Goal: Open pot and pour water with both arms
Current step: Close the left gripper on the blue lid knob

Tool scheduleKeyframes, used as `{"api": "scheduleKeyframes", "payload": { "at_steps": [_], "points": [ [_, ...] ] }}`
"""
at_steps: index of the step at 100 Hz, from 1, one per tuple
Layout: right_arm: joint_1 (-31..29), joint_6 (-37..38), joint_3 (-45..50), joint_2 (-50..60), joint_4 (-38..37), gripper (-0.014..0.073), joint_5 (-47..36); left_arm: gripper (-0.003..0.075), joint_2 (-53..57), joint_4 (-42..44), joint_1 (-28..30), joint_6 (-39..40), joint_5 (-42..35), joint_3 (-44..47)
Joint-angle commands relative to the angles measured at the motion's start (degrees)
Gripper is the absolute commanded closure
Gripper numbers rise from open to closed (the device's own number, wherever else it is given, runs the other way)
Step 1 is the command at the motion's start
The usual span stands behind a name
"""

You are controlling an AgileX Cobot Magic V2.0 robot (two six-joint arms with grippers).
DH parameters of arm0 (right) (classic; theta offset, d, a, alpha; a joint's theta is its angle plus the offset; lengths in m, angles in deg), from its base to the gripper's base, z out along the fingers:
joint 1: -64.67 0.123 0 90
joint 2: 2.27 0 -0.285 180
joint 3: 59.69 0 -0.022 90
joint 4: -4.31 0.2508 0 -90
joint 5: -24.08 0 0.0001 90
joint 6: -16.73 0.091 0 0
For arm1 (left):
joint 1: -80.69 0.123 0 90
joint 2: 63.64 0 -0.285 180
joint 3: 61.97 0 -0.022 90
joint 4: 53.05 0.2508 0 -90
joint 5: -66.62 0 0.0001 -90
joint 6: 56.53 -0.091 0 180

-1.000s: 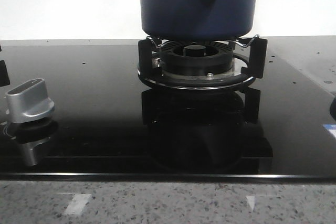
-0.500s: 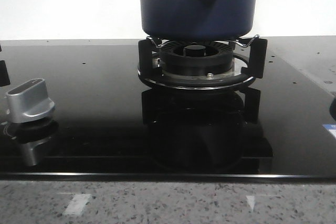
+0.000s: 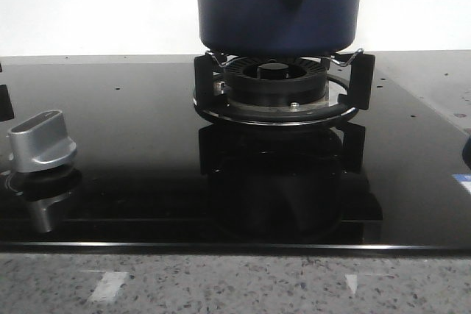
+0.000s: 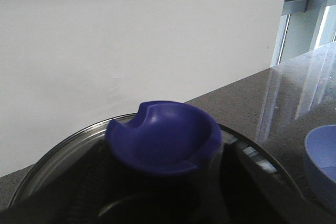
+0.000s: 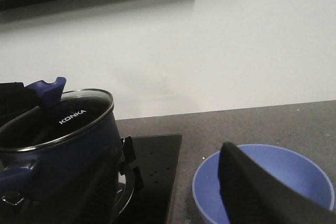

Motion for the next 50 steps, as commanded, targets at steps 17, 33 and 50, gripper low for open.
{"api": "scheduleKeyframes", "payload": {
  "at_steps": [17, 33, 50],
  "points": [
    [0.07, -0.38, -1.98, -1.31, 0.43, 0.0211, -4.27, 0.0334, 1.22, -0.36, -0.08, 0.63, -3.48, -3.31],
    [0.07, -0.38, -1.98, -1.31, 0.43, 0.0211, -4.27, 0.0334, 1.11, -0.12, -0.31, 0.63, -3.49, -4.91],
    [0.07, -0.38, -1.98, -1.31, 0.43, 0.0211, -4.27, 0.0322, -0.43, 0.75, -1.19, 0.63, 1.55, -7.35]
  ]
}}
